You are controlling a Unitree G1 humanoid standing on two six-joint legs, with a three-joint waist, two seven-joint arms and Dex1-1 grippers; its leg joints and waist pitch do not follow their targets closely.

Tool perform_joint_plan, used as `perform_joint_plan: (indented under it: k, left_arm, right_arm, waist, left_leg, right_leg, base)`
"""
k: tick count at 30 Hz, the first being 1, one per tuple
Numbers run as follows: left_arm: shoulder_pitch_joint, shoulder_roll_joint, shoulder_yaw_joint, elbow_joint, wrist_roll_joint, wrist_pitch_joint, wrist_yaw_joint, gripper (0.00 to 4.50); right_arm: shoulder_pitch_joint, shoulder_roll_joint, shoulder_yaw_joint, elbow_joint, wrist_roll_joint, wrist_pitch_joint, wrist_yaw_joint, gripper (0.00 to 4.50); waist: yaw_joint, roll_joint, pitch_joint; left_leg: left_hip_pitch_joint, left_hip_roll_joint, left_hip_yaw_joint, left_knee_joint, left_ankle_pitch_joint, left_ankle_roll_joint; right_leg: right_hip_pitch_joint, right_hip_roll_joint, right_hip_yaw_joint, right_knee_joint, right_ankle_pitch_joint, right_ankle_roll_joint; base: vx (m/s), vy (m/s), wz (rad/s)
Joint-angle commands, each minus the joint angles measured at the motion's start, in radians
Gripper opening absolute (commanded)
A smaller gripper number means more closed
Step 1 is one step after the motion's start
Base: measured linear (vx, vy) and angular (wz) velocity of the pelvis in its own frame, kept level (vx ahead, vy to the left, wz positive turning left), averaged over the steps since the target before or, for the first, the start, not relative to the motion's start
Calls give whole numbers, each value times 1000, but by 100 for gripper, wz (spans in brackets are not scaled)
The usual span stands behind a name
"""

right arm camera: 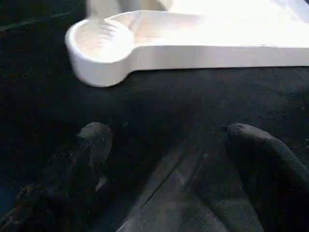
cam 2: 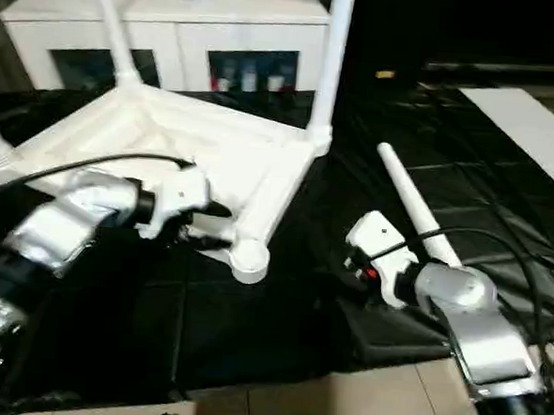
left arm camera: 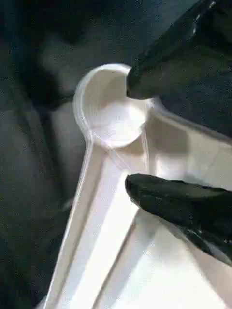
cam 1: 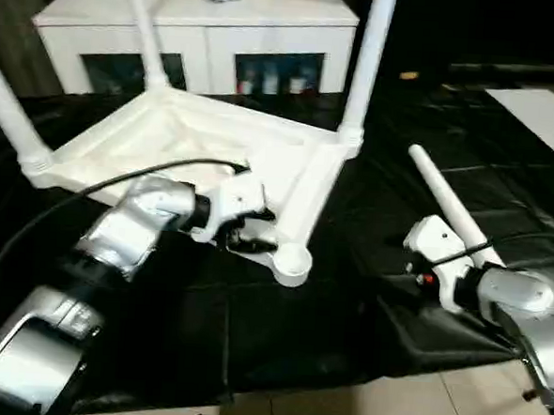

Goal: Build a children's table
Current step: Rotate table base

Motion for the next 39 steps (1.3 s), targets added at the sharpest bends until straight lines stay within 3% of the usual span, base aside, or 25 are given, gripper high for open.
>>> perform_joint_plan:
  k: [1,4,5,6,7,8,9,10,11,12,13,14,15,16,17,18,19,24,31,33,35,39]
  left_arm:
    - [-31,6,-37,61,47,-50,-28,284]
    - [-66,8,-76,151,106,-110,-54,284]
    - [-80,3,-83,190,123,-134,-53,284]
    - [-95,1,-93,223,147,-156,-32,284]
    - [-95,1,-93,223,147,-156,-32,284]
    - [-125,-7,-110,293,183,-181,14,269]
    - [-144,-13,-116,329,203,-198,54,258]
    - [-156,-17,-119,352,213,-209,78,249]
    - [-171,-20,-121,376,225,-218,99,244]
    - [-174,-20,-122,379,227,-220,100,244]
    - [-183,-21,-125,393,235,-224,106,232]
    - [-201,-14,-136,423,258,-226,82,210]
    - [-206,-13,-137,435,264,-226,70,207]
    - [-207,-13,-137,436,264,-226,69,206]
    - [-210,-12,-136,446,265,-226,54,206]
    - [-211,-12,-136,449,265,-228,53,181]
    - [-215,-13,-138,460,268,-237,52,168]
    - [-232,-33,-118,525,266,-283,67,123]
    - [-218,-68,-56,536,210,-272,18,75]
    - [-210,-79,-36,532,185,-241,12,56]
    - [-183,-101,1,514,142,-168,-17,49]
    - [-161,-103,2,496,141,-147,-32,28]
  right_arm:
    - [2,-16,16,-38,17,18,23,419]
    - [1,-23,17,-51,18,23,29,419]
    - [-1,-23,15,-53,15,23,27,419]
    - [-3,-23,15,-54,14,24,27,419]
    - [-3,-23,15,-54,14,24,27,419]
    - [-5,-26,17,-57,11,26,32,419]
    - [-4,-26,19,-63,13,29,35,419]
    - [-4,-27,21,-67,14,32,38,419]
    - [-3,-27,22,-71,16,35,40,419]
    - [-3,-27,23,-72,16,36,41,419]
    - [-3,-28,25,-74,17,38,44,419]
    - [3,-35,32,-83,26,45,61,419]
    - [7,-37,33,-91,36,51,71,419]
    - [7,-37,33,-92,37,52,72,419]
    - [12,-39,33,-102,50,60,83,419]
    - [12,-39,33,-103,51,61,85,419]
    - [15,-41,34,-108,56,64,90,419]
    - [20,-30,45,-133,86,75,115,419]
    - [10,-12,39,-117,81,64,97,419]
    - [3,-3,37,-94,71,53,81,419]
    - [-10,11,34,-43,54,23,58,419]
    - [-10,13,29,-35,54,19,55,419]
  waist:
    - [-10,-2,-59]
    - [-24,6,-51]
    - [-33,9,-47]
    - [-33,22,-43]
    - [-37,27,-37]
    - [35,37,-36]
    - [35,19,-49]
    - [18,-56,-66]
    - [39,-53,-63]
    - [55,-35,-69]
    - [61,-28,-45]
    - [57,-20,-75]
    - [56,3,-91]
    - [57,9,-94]
    - [51,2,-89]
    - [51,-1,-87]
    - [56,-1,-86]
    - [58,-2,-81]
    - [59,-6,-84]
    - [60,-3,-84]
    - [59,-7,-85]
    - [55,-7,-85]
  left_leg:
    - [47,77,-71,-97,-668,-63]
    - [48,75,-74,-92,-689,-56]
    - [49,81,-80,-101,-732,-63]
    - [54,91,-81,-116,-786,-76]
    - [36,104,-85,-148,-843,-89]
    - [-48,129,-44,-252,-944,-115]
    - [-10,113,-29,-239,-875,-109]
    - [89,45,-42,-42,-570,-113]
    - [52,-6,-78,84,-134,-29]
    - [-9,-3,-98,70,-38,-8]
    - [-15,22,-98,43,-55,-11]
    - [27,69,-85,-38,-162,-10]
    - [28,84,-86,-47,-135,12]
    - [32,86,-79,-48,-127,27]
    - [15,84,-71,-49,-138,52]
    - [9,80,-69,-50,-148,61]
    - [13,78,-63,-49,-181,66]
    - [13,80,-62,-56,-236,45]
    - [11,81,-60,-56,-197,48]
    - [11,81,-59,-54,-188,52]
    - [8,77,-57,-52,-177,57]
    - [7,78,-55,-51,-175,72]
  right_leg:
    - [24,-64,10,-88,-628,-74]
    - [29,-68,-18,-106,-683,-53]
    - [39,-64,-39,-106,-673,-41]
    - [45,-54,-53,-96,-642,-44]
    - [66,-39,-63,-62,-569,-52]
    - [116,-2,-21,151,-194,-79]
    - [94,-2,11,155,-247,-73]
    - [-19,-99,66,-24,-724,-69]
    - [-5,-146,107,-91,-947,-73]
    - [59,-152,119,-61,-879,-89]
    - [55,-157,98,-66,-876,-86]
    - [28,-53,62,-9,-483,-155]
    - [40,-56,62,23,-214,-235]
    - [38,-55,62,23,-132,-264]
    - [49,-61,62,27,-51,-304]
    - [52,-64,62,26,-46,-311]
    - [51,-70,62,19,-79,-316]
    - [53,-75,63,7,-193,-295]
    - [54,-78,63,10,-149,-301]
    - [53,-78,63,12,-138,-304]
    - [56,-78,61,12,-127,-316]
    - [58,-78,62,11,-130,-313]
  base:
    - [0,0,0]
    - [0,0,0]
    - [0,0,0]
    - [0,0,0]
    - [0,0,0]
    - [-71,-16,1]
    - [-3,-82,4]
    - [-3,-82,4]
    - [52,-103,-11]
    - [65,-38,-21]
    - [65,-38,-21]
    - [51,-23,4]
    - [-15,-34,20]
    - [-15,-34,20]
    - [0,0,0]
    - [0,0,0]
    - [0,0,0]
    - [0,0,0]
    - [0,0,0]
    - [0,0,0]
    - [0,0,0]
    - [0,0,0]
